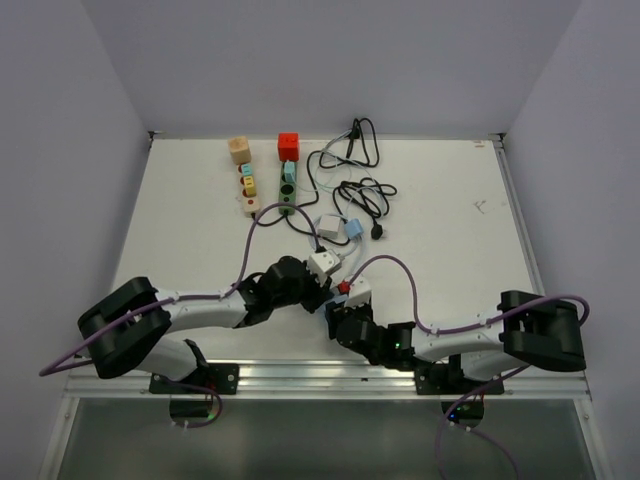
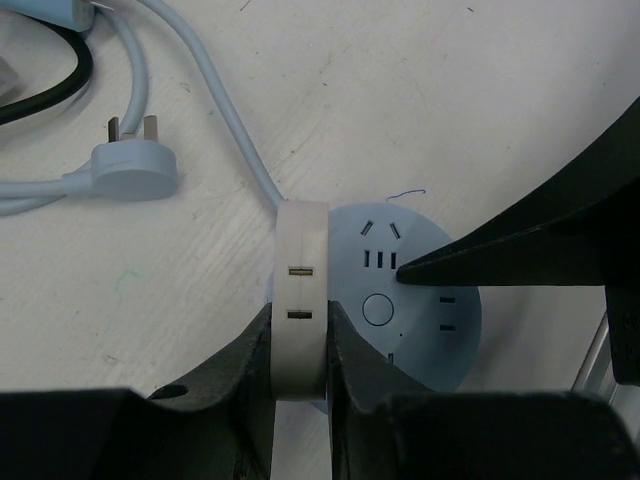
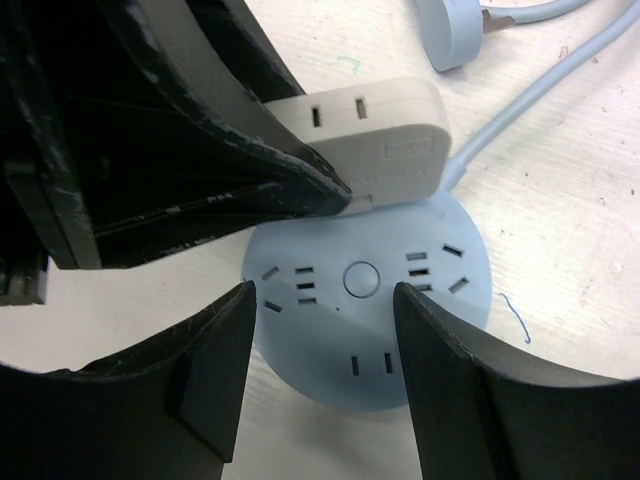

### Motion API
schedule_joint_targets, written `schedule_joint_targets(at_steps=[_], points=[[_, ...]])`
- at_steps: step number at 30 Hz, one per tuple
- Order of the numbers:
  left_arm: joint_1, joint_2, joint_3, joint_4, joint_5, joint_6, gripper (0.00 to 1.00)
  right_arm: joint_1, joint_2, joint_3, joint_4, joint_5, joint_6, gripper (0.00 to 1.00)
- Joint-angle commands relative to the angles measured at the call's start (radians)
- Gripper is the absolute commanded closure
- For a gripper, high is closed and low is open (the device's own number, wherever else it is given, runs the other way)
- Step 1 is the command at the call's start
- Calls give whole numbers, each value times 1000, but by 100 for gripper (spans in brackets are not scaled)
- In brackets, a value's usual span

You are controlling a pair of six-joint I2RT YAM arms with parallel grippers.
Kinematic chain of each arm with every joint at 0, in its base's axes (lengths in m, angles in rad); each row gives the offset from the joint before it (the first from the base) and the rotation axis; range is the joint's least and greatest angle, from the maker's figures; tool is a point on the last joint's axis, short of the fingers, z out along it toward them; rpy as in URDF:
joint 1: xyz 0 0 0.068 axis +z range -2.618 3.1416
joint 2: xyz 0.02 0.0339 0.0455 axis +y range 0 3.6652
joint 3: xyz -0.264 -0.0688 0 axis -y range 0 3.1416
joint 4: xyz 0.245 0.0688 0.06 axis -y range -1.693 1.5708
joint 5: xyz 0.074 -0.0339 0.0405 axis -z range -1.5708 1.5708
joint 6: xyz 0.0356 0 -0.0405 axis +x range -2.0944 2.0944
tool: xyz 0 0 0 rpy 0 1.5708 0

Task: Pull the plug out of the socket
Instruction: Remove the plug from the socket.

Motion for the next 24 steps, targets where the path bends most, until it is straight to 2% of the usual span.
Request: schedule_joint_targets(at_steps=[1, 6, 12, 24], points=[[-10, -57, -9, 19, -77, 17, 100, 6, -48, -16, -137, 17, 32, 39], [-13, -94, -9, -6, -109, 20, 100, 6, -90, -37, -160, 40, 35, 38], [-13, -91, -6, -13, -111, 6, 100, 7, -15, -14, -105, -15, 7, 36], [-22, -66, -3, -38, -112, 3, 100, 23, 65, 10, -13, 1, -60, 36]])
